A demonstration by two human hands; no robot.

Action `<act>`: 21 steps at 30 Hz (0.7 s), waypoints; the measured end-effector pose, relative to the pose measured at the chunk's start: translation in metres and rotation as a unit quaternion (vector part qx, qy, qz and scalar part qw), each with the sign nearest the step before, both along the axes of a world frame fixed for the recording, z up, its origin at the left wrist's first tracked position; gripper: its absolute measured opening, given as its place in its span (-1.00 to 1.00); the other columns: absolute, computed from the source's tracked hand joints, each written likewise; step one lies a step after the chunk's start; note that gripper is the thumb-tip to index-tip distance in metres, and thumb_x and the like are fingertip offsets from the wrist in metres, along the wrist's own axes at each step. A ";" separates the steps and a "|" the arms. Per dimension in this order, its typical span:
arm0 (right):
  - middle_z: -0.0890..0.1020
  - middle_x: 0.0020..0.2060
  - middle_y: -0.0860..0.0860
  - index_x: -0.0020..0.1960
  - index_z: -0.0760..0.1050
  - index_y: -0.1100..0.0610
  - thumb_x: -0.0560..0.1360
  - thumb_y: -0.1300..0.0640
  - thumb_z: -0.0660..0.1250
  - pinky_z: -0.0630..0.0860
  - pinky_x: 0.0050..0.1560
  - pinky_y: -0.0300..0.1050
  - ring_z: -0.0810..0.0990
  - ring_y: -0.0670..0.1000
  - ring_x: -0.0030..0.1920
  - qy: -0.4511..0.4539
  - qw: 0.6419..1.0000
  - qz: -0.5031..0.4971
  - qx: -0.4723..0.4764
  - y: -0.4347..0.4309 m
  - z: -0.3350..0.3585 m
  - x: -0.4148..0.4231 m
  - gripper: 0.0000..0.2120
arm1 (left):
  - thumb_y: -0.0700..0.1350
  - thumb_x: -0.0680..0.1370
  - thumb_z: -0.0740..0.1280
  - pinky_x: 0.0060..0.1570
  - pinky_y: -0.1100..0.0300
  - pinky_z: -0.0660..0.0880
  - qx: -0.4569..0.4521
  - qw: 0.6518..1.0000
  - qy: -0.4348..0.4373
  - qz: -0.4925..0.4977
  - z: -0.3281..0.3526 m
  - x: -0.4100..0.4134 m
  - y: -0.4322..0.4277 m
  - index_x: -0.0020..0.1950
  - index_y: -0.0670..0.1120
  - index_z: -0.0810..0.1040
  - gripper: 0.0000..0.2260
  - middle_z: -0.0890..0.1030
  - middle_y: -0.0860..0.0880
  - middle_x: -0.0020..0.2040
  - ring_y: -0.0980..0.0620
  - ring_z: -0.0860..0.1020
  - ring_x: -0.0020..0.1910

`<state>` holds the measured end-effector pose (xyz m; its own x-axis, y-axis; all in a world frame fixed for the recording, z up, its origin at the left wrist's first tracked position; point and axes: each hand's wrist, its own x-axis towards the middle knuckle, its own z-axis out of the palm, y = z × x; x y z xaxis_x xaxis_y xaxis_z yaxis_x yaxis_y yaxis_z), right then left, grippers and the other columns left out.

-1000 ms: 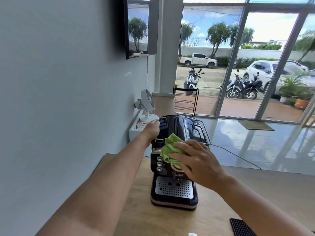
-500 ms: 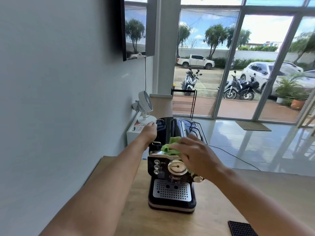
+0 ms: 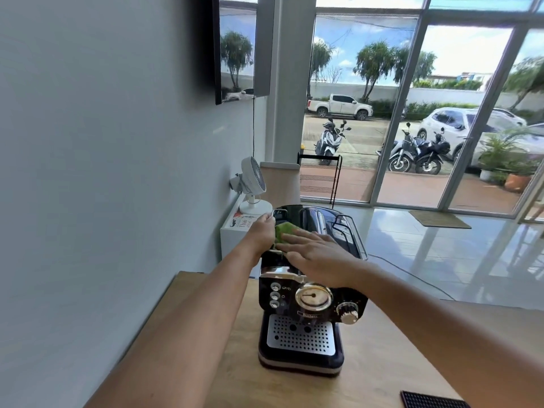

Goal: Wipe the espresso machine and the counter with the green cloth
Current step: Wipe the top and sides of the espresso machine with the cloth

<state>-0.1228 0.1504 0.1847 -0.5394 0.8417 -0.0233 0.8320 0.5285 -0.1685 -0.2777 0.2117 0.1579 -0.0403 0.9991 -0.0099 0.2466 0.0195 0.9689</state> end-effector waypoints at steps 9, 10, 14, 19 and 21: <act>0.06 0.58 -0.14 0.55 0.17 -0.13 0.66 -0.04 -0.09 -0.16 0.52 0.07 -0.13 -0.10 0.57 -0.009 0.996 -0.086 0.005 0.051 0.004 -0.013 -0.54 | -0.05 0.68 0.02 0.45 0.11 0.17 -0.004 1.000 0.006 0.001 0.000 -0.001 0.001 0.54 -0.09 0.19 -0.58 0.25 -0.04 0.52 -0.01 0.23 0.48; 0.06 0.58 -0.15 0.56 0.16 -0.14 0.66 -0.04 -0.09 -0.17 0.51 0.04 -0.12 -0.11 0.57 -0.020 0.997 -0.068 0.014 0.049 0.001 -0.019 -0.54 | -0.04 0.68 0.02 0.45 0.08 0.19 -0.010 1.000 0.003 0.002 0.002 -0.001 -0.001 0.54 -0.07 0.20 -0.58 0.27 -0.04 0.51 -0.02 0.25 0.47; 0.09 0.56 -0.23 0.54 0.17 -0.19 0.67 -0.05 -0.05 -0.14 0.52 -0.01 -0.05 -0.18 0.55 -0.023 0.999 0.043 0.015 0.011 0.002 -0.003 -0.57 | 0.02 0.64 0.01 0.44 -0.08 0.25 -0.025 1.000 0.009 -0.005 0.001 0.000 -0.001 0.50 -0.04 0.25 -0.57 0.32 -0.08 0.48 -0.09 0.31 0.44; 0.26 0.51 -0.18 0.48 0.33 -0.11 0.68 -0.06 0.04 0.01 0.56 0.03 0.10 -0.14 0.54 0.049 0.999 0.022 0.001 0.024 0.010 0.032 -0.61 | -0.05 0.68 0.01 0.47 0.12 0.09 -0.023 1.000 0.008 0.000 0.007 0.001 -0.007 0.55 -0.09 0.16 -0.57 0.20 -0.03 0.54 -0.01 0.15 0.52; 0.17 0.56 -0.12 0.52 0.27 -0.09 0.68 -0.07 0.00 -0.02 0.55 0.04 0.05 -0.06 0.56 0.055 0.997 -0.053 0.013 0.051 0.006 0.026 -0.57 | -0.07 0.68 0.01 0.44 0.13 0.11 -0.018 1.000 0.008 -0.004 0.006 0.000 -0.006 0.53 -0.09 0.20 -0.59 0.23 -0.04 0.52 -0.01 0.18 0.50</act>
